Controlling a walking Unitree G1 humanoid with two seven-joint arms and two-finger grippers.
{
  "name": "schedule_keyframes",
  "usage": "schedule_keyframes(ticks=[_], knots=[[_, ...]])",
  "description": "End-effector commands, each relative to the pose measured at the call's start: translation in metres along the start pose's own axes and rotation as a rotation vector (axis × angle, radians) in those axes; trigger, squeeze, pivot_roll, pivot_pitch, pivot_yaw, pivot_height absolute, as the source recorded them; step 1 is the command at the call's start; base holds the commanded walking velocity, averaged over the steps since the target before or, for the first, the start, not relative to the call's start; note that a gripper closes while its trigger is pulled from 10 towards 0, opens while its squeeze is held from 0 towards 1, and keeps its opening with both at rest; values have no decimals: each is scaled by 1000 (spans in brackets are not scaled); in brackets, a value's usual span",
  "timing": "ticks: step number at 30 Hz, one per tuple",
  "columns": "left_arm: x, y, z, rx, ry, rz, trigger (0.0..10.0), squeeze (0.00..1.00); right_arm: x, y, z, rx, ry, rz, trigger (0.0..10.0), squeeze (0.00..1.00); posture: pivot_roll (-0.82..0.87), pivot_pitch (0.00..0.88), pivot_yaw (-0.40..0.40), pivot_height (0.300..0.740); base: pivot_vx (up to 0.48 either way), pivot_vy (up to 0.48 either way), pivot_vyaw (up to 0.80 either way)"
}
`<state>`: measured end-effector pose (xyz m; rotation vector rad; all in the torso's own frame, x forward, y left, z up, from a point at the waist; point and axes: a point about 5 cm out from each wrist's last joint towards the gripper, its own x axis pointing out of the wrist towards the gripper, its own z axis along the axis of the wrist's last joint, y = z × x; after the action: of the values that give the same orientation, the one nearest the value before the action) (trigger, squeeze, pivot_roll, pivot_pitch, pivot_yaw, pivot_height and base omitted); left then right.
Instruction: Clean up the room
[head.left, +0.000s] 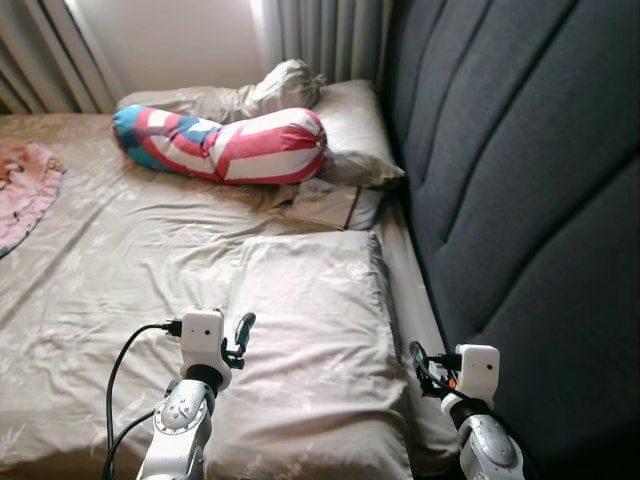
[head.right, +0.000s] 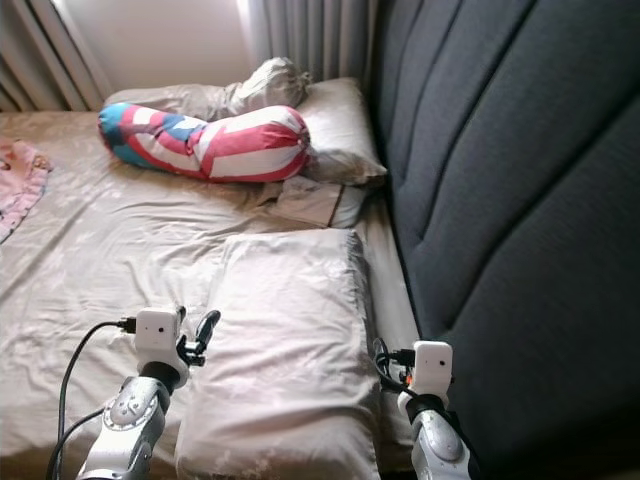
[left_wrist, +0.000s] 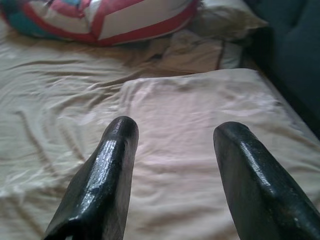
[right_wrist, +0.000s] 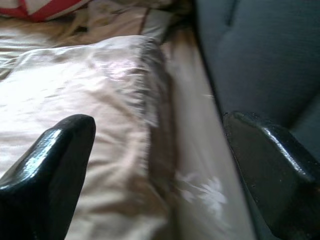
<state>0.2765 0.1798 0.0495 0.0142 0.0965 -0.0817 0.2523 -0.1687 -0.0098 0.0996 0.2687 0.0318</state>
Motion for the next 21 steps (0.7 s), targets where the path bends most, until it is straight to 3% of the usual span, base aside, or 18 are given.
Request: schedule_keyframes(ticks=[1,21], knots=[[0,2,1,-1,4,8,10000,0,1,3,0,5,0,9,10000,0,-106,45,-14,740,266,0,0],[3,-4,13,-10,-35,-33,10000,0,-1,5,0,4,-6,19,10000,0,-111,50,-16,740,25,0,0]])
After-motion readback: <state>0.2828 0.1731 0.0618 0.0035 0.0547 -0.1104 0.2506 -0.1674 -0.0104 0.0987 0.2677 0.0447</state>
